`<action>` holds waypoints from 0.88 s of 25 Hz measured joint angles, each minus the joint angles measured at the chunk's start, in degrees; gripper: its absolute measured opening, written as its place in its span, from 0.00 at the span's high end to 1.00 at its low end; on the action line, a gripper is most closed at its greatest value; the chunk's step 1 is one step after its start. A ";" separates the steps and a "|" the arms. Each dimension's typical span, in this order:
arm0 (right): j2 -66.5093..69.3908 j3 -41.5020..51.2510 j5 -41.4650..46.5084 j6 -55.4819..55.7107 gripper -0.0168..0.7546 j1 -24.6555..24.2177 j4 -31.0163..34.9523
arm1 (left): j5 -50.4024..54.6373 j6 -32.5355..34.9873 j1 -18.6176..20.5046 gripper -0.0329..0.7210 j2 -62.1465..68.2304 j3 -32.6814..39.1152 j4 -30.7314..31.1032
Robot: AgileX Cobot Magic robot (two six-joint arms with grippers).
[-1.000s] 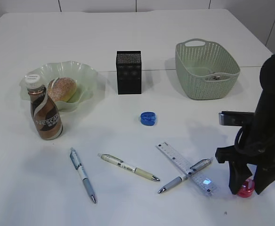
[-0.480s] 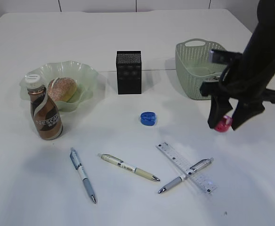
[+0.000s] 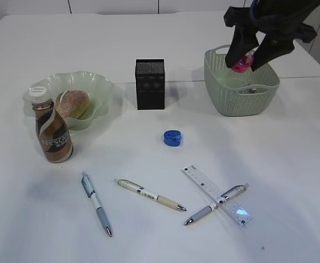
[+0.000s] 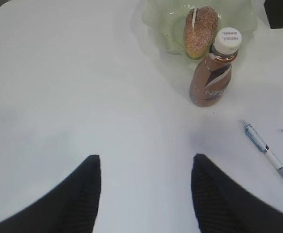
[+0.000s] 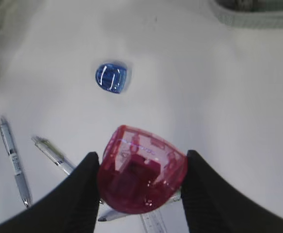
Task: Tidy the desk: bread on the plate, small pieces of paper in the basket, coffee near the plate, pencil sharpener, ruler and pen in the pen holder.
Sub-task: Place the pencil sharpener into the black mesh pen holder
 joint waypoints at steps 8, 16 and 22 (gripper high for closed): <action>0.14 -2.61 -6.65 -7.49 0.48 0.10 2.97 | -0.13 0.00 0.00 0.41 0.00 0.00 0.03; 4.04 -2.61 -13.80 -17.19 0.48 2.51 6.40 | -0.25 0.00 0.00 0.41 0.00 0.00 0.03; 7.87 -2.64 -23.99 -22.65 0.48 5.89 6.90 | -0.25 0.22 0.00 0.41 0.00 0.00 0.25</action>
